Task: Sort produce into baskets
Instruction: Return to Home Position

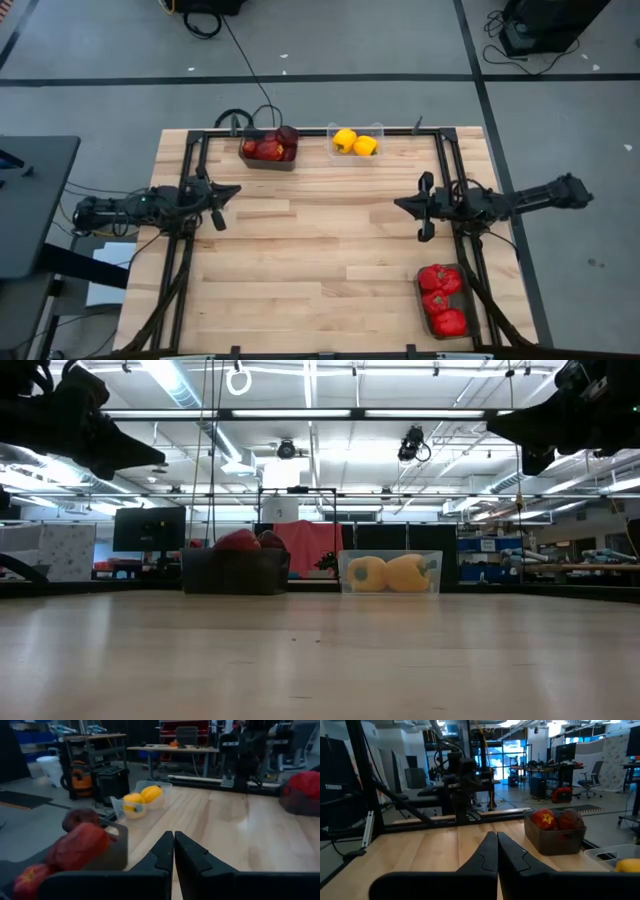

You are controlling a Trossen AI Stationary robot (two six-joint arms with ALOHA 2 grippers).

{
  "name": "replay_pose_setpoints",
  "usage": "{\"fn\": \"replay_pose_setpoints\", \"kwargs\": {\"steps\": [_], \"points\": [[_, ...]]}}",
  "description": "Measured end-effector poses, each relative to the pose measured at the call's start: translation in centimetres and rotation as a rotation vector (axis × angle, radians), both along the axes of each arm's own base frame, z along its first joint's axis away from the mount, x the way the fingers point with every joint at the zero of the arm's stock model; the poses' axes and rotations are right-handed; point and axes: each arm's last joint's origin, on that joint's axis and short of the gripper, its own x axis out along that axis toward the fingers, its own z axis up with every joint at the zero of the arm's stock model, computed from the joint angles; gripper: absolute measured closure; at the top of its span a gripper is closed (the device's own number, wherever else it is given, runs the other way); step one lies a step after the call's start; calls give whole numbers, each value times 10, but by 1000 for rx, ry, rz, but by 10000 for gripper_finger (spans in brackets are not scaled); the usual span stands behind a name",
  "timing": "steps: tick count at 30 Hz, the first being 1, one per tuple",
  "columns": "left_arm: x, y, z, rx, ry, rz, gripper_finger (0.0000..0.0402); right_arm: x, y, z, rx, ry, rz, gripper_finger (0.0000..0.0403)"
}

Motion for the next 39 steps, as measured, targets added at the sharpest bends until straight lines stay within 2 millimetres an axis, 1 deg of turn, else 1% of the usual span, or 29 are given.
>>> {"fn": "replay_pose_setpoints", "kwargs": {"steps": [6,11,16,18,22,25,28,31,39], "points": [[-1,0,1,-8,-15,-2,383,-10,-3,-3,-16,29,-43,398],[-1,0,1,1,-9,-4,383,-19,-4,-2,-2,11,-51,398],[0,0,1,0,-13,-13,383,-28,-7,-10,-3,68,-95,398],[0,0,1,3,-14,-13,383,-28,-7,-12,-1,92,-124,398],[1,0,0,28,-34,-14,383,-27,-7,-11,11,77,-95,396],[7,-2,-6,42,-88,-54,383,-27,-6,-11,44,67,-87,396],[10,-3,-12,39,-123,-106,383,-25,-6,-16,71,50,-95,396],[11,-3,-16,18,-110,-108,383,-23,-5,-19,81,-2,-67,396],[12,-5,-17,7,-108,-153,383,-23,-5,-19,109,-7,-50,396]]}}
